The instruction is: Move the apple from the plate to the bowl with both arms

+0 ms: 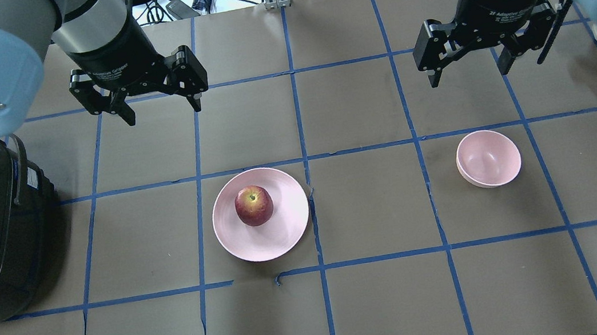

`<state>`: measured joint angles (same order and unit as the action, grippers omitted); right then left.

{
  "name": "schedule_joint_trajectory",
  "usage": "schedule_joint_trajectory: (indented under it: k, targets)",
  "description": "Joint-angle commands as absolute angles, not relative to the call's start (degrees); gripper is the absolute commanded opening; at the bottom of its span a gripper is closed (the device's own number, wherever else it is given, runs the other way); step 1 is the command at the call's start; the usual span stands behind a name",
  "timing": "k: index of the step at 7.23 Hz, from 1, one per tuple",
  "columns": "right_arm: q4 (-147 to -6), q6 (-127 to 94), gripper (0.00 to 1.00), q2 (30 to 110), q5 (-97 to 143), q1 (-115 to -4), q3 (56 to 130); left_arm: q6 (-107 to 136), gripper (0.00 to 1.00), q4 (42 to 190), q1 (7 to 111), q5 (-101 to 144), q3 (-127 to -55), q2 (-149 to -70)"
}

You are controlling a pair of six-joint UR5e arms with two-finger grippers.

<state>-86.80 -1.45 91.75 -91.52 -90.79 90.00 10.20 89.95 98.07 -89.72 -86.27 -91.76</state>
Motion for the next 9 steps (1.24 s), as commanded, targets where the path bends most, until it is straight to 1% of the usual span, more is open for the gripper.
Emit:
schedule_joint_trajectory:
  k: [1, 9]
  targets:
    - [-86.7, -1.3, 1.00, 91.7, -91.8, -90.8, 90.0, 10.2, 1.00, 90.1, 98.0, -89.8, -86.3, -91.7]
    - [-86.9, -0.8, 1.00, 91.5, -91.5, -90.7, 90.1, 10.1, 1.00, 90.3, 98.0, -90.1, -86.3, -91.7]
